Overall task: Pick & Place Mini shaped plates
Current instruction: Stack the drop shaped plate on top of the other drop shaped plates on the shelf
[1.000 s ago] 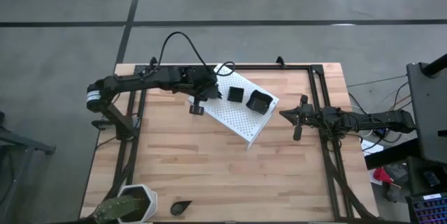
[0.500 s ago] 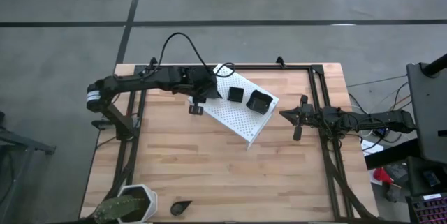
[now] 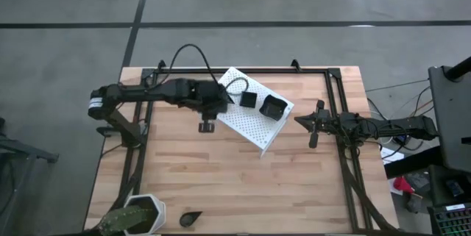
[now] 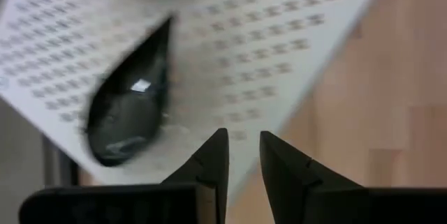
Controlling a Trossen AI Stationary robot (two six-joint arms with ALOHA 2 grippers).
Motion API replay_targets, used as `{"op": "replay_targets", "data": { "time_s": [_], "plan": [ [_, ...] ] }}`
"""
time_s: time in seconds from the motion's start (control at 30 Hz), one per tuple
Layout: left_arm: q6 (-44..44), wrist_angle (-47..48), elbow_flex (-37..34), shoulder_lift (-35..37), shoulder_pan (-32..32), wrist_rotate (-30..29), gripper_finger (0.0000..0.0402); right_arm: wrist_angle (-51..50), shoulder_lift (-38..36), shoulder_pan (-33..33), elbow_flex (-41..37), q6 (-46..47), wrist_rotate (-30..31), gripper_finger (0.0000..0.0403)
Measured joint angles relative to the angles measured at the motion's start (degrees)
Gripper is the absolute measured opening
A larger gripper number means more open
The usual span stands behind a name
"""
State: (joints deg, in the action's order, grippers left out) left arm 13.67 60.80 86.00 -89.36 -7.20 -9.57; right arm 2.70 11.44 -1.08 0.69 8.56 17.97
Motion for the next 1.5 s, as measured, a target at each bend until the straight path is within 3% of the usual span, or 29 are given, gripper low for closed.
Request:
{"op": "replay_targets", "data": {
  "time_s": [0.37, 0.6, 0.9, 1.2, 1.5],
  "plan": [
    [-20.1, 2.3, -0.1, 0.0, 12.0, 1.8, 0.0078, 0.0, 0.0, 0.0, 0.0, 0.0, 0.0, 0.0008],
    [-24.8, 2.2, -2.5, 0.0, 23.5, 3.1, 0.0076, 0.0, 0.0, 0.0, 0.0, 0.0, 0.0, 0.0008],
    [-42.3, -4.0, -6.1, -0.3, 36.3, 2.6, 0.0076, 0.0, 0.0, 0.0, 0.0, 0.0, 0.0, 0.0008],
    [-55.5, -5.4, -7.3, -0.3, 43.5, 2.2, 0.0075, 0.0, 0.0, 0.0, 0.0, 0.0, 0.0, 0.0008],
    [-65.0, -13.2, -16.6, -0.3, 47.7, 6.3, 0.0074, 0.0, 0.0, 0.0, 0.0, 0.0, 0.0, 0.0008]
  ]
}}
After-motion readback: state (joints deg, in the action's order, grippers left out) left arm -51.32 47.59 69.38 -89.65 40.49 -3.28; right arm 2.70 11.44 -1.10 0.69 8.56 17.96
